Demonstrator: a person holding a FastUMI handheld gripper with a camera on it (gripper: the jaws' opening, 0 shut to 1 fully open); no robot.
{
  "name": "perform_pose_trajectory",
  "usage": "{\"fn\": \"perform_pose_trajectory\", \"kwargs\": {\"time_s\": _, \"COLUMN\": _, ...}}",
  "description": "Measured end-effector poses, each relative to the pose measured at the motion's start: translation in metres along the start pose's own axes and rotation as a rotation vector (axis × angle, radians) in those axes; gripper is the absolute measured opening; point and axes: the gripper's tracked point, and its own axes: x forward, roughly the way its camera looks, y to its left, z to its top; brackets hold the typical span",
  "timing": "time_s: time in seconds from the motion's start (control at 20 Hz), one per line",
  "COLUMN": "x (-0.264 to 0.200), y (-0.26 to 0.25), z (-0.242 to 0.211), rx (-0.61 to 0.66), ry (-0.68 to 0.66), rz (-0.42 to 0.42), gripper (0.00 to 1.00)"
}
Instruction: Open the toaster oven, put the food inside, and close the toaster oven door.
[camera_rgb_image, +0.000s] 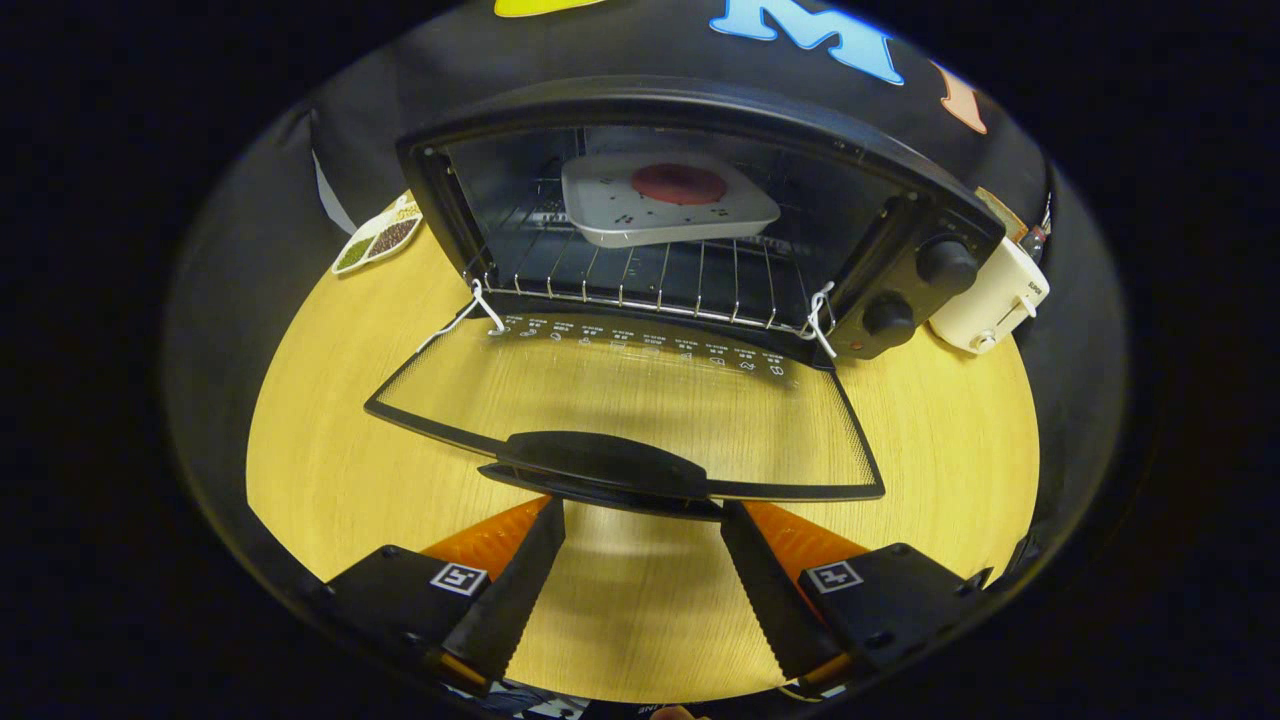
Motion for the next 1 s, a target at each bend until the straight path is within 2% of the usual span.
{"fn": "perform_pose_trajectory", "kwargs": {"time_s": 0.25, "x": -0.031, "y": 0.004, "z": 0.028, "rx": 0.176, "ry": -0.097, "rz": 0.104, "gripper": 1.0}}
{"fn": "perform_pose_trajectory", "kwargs": {"time_s": 0.45, "x": -0.079, "y": -0.007, "z": 0.072, "rx": 0.227, "ry": -0.242, "rz": 0.113, "gripper": 1.0}}
{"fn": "perform_pose_trajectory", "kwargs": {"time_s": 0.7, "x": -0.152, "y": -0.039, "z": 0.123, "rx": 0.168, "ry": -0.513, "rz": 0.031, "gripper": 0.99}}
{"fn": "perform_pose_trajectory", "kwargs": {"time_s": 1.0, "x": -0.252, "y": -0.093, "z": 0.144, "rx": 0.136, "ry": -0.774, "rz": -0.086, "gripper": 0.98}}
